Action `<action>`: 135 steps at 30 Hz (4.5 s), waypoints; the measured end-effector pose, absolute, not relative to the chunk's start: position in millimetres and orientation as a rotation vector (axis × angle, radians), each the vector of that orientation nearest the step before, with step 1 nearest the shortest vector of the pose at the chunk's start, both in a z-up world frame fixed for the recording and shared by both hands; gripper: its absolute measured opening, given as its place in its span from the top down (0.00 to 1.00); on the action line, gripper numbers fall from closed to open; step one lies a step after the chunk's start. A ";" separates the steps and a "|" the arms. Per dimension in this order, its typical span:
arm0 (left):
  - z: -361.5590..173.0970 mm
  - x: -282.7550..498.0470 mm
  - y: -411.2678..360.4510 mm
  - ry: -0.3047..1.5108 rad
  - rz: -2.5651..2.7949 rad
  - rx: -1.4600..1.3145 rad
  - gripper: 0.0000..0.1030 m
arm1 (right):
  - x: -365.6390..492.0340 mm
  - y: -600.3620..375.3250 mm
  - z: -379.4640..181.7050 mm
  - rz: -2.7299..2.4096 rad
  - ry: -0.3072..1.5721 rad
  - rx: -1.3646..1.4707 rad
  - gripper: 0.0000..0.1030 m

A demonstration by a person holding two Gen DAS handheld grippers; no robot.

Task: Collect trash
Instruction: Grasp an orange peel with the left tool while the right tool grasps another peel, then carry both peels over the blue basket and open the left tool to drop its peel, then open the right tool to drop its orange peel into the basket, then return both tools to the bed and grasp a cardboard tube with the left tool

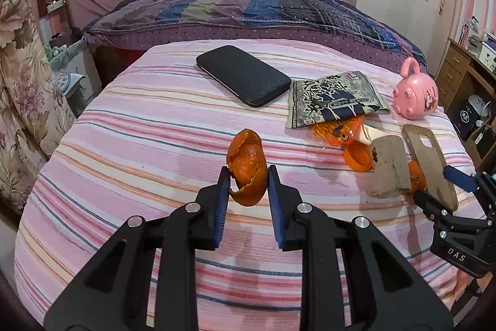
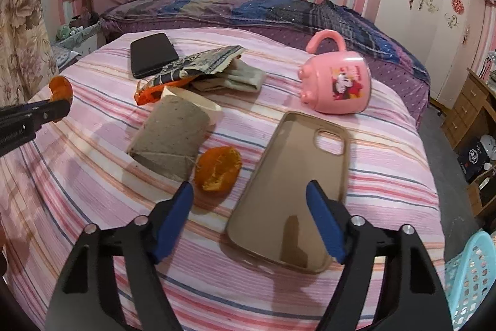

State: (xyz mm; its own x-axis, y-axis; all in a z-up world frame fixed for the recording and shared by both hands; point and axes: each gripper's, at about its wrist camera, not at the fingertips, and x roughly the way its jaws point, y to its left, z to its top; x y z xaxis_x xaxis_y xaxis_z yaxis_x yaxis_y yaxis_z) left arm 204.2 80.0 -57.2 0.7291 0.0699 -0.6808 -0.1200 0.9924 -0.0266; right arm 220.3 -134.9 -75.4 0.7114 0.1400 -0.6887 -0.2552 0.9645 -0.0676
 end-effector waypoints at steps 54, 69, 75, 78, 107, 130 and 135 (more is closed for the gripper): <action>-35.6 162.2 -49.6 0.643 -0.053 0.033 0.77 | 152.7 -294.5 -29.2 0.103 0.604 -0.079 0.80; -56.7 151.8 -154.3 0.643 -0.161 0.039 0.77 | 118.9 -410.1 -36.8 -0.061 0.606 -0.041 0.80; -67.8 139.4 -220.9 0.652 -0.234 0.052 0.77 | 108.8 -456.1 -44.7 -0.126 0.611 -0.002 0.80; -67.9 137.1 -249.1 0.660 -0.280 0.044 0.77 | 102.8 -477.1 -47.7 -0.154 0.613 0.018 0.80; -45.0 137.8 -341.4 0.609 -0.399 0.098 0.18 | 89.5 -535.5 -57.9 -0.215 0.615 0.102 0.80; -36.9 155.3 -240.0 0.581 -0.215 0.072 0.09 | 103.7 -501.0 -48.3 -0.303 0.626 0.033 0.11; -27.4 158.3 -210.2 0.561 -0.167 0.078 0.08 | 107.3 -489.0 -40.0 -0.298 0.613 0.038 0.11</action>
